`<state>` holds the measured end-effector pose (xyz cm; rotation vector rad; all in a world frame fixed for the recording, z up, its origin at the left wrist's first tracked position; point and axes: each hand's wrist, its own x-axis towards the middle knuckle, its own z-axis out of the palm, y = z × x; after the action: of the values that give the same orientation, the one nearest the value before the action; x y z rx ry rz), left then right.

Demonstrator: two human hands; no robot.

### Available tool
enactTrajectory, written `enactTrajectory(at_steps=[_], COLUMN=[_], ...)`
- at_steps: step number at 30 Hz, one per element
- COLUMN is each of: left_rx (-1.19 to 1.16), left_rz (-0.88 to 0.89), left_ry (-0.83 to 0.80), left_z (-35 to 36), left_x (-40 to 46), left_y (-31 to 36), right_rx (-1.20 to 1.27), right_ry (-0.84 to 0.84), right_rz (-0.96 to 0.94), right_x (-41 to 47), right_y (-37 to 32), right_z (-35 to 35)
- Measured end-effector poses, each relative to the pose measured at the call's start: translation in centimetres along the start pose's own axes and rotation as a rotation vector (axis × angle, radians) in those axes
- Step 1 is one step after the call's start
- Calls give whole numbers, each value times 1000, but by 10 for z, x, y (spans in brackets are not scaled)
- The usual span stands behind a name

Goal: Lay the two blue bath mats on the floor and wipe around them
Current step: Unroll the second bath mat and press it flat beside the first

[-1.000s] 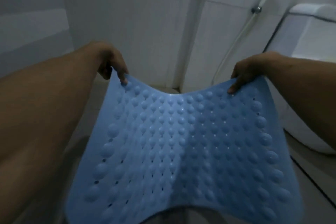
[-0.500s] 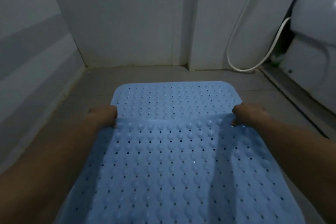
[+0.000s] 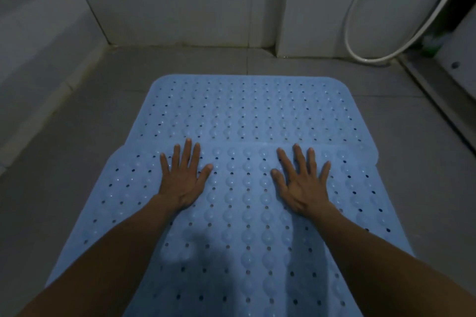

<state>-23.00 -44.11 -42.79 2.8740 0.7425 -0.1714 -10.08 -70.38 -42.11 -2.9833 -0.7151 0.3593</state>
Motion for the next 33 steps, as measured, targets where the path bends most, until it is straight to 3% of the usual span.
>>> enactTrajectory(at_steps=[7, 20, 33], left_rx=[20, 41, 56], left_rz=[20, 17, -16], left_ry=[22, -91, -87], left_z=[9, 8, 10], left_x=[-28, -73, -73], left_y=[3, 16, 12], right_rx=[-21, -8, 25], right_ry=[55, -34, -108], right_rz=[-9, 6, -43], right_x=[-27, -77, -69], right_y=[8, 22, 21], right_z=[12, 13, 2])
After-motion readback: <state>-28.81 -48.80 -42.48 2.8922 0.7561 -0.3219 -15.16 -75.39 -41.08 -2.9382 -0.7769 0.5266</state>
